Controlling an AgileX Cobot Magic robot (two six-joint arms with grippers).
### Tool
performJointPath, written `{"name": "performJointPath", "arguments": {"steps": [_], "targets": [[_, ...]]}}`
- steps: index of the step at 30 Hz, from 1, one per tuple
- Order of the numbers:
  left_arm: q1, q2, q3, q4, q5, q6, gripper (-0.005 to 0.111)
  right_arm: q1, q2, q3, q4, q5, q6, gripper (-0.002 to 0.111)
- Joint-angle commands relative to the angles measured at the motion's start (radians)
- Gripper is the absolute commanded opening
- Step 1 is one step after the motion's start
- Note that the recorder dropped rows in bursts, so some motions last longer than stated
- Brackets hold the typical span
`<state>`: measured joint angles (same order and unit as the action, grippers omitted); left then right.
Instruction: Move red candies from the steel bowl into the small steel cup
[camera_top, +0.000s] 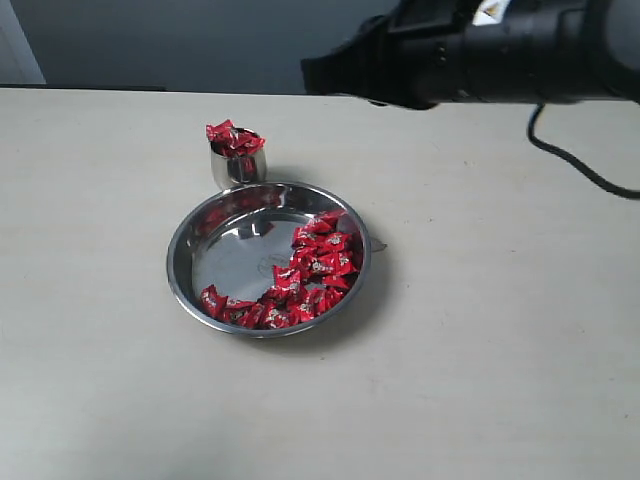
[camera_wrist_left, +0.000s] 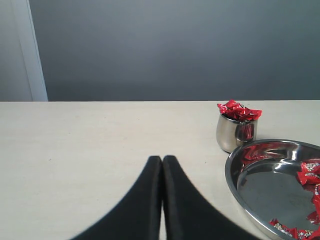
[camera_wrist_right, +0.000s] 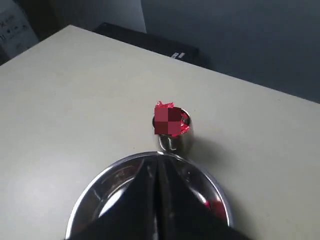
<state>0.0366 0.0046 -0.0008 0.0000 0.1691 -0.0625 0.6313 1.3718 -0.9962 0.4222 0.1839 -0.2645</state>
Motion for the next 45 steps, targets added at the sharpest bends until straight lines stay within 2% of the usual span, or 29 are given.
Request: {"name": "performJointPath", "arguments": {"steps": [1, 5, 8, 12, 14, 18, 22, 25, 28, 37, 45], "targets": [[0.001, -0.005, 0.001, 0.000, -0.006, -0.004, 0.000, -0.002, -0.115, 0.105, -0.003, 0.070, 0.012, 0.000], [0.001, -0.005, 0.001, 0.000, -0.006, -0.004, 0.000, -0.002, -0.147, 0.105, -0.003, 0.173, 0.012, 0.000], [0.001, -0.005, 0.001, 0.000, -0.006, -0.004, 0.000, -0.002, -0.151, 0.103, -0.109, 0.120, -0.009, 0.000], [0.001, -0.005, 0.001, 0.000, -0.006, -0.004, 0.000, -0.023, -0.176, 0.118, -0.159, 0.129, -0.009, 0.000], [0.001, -0.005, 0.001, 0.000, -0.006, -0.004, 0.000, -0.090, -0.253, 0.166, -0.149, 0.107, -0.004, 0.000], [0.001, -0.005, 0.001, 0.000, -0.006, -0.004, 0.000, -0.329, -0.457, 0.313, -0.016, 0.065, 0.004, 0.000], [0.001, -0.005, 0.001, 0.000, -0.006, -0.004, 0.000, -0.561, -0.686, 0.516, -0.096, 0.024, -0.027, 0.000], [0.001, -0.005, 0.001, 0.000, -0.006, -0.004, 0.000, -0.639, -0.830, 0.656, -0.147, 0.024, -0.027, 0.000], [0.001, -0.005, 0.001, 0.000, -0.006, -0.004, 0.000, -0.670, -0.945, 0.757, -0.146, 0.033, -0.027, 0.000], [0.001, -0.005, 0.001, 0.000, -0.006, -0.004, 0.000, -0.671, -1.175, 0.972, -0.135, 0.037, 0.015, 0.000], [0.001, -0.005, 0.001, 0.000, -0.006, -0.004, 0.000, -0.671, -1.241, 0.996, -0.449, 0.078, 0.228, 0.000]]}}
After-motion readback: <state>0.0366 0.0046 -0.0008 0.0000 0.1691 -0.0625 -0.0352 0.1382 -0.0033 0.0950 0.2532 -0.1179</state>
